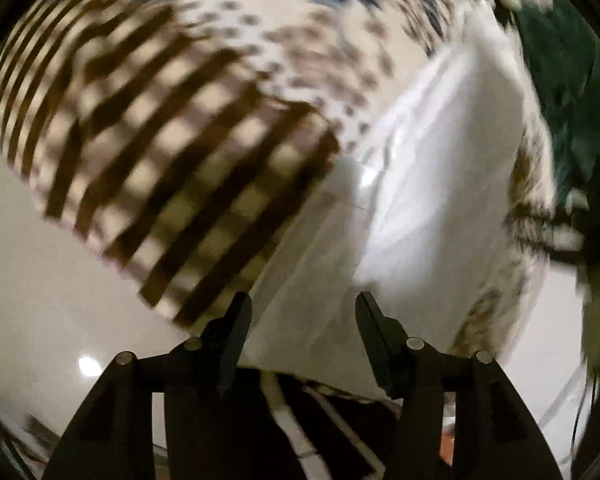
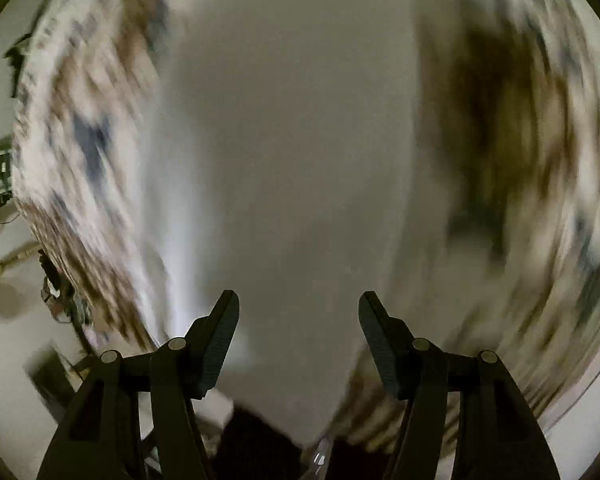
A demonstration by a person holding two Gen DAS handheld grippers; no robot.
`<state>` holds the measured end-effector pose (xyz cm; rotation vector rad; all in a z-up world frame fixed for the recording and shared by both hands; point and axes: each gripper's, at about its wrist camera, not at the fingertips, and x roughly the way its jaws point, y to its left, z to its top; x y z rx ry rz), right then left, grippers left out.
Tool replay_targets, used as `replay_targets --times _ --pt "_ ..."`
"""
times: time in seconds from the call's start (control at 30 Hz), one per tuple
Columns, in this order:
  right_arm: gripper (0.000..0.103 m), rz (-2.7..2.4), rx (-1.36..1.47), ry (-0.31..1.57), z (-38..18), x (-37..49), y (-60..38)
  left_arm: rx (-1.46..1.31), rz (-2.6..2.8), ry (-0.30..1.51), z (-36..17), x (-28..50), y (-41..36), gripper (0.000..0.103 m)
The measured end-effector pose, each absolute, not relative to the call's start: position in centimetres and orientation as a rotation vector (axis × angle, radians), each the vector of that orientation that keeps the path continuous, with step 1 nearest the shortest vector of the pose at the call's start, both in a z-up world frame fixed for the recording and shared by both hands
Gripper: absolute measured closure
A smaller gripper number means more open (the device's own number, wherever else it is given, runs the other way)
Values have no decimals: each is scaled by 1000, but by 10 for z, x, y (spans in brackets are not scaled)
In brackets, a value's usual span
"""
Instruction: Fold small clothes
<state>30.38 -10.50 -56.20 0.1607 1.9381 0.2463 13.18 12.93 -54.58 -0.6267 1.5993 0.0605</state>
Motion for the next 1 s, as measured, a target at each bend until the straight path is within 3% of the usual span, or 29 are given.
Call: replay_targets --times 0.17,0.4,0.43,0.47,0.5,0.57,0.73,0.77,0.87,1.0 --pt "39 167 193 2072 -610 200 -123 -351 260 1716 -574 136 132 49" --pt "40 155 260 2062 -621 153 -129 -434 404 1721 -550 115 208 52" --pt "44 150 276 2052 -622 151 -132 -433 378 1715 -543 121 203 52" --pt "67 137 279 2042 -622 148 -134 -435 351 1709 -539 130 196 52" --pt "83 123 261 2052 -622 145 -138 -438 322 1699 -535 138 187 52" --pt "87 108 269 2097 -624 137 -153 -437 249 1665 -524 161 163 52" --pt "84 141 371 2106 -603 161 -178 -457 30 1547 -507 254 115 52" --pt "80 143 384 2079 -594 174 -182 -461 0 1522 -506 273 109 51" --pt "49 136 461 1920 -562 237 -205 -460 -125 1432 -506 353 91 49" --pt "48 104 537 1694 -534 334 -233 -394 -193 1357 -522 453 84 49"
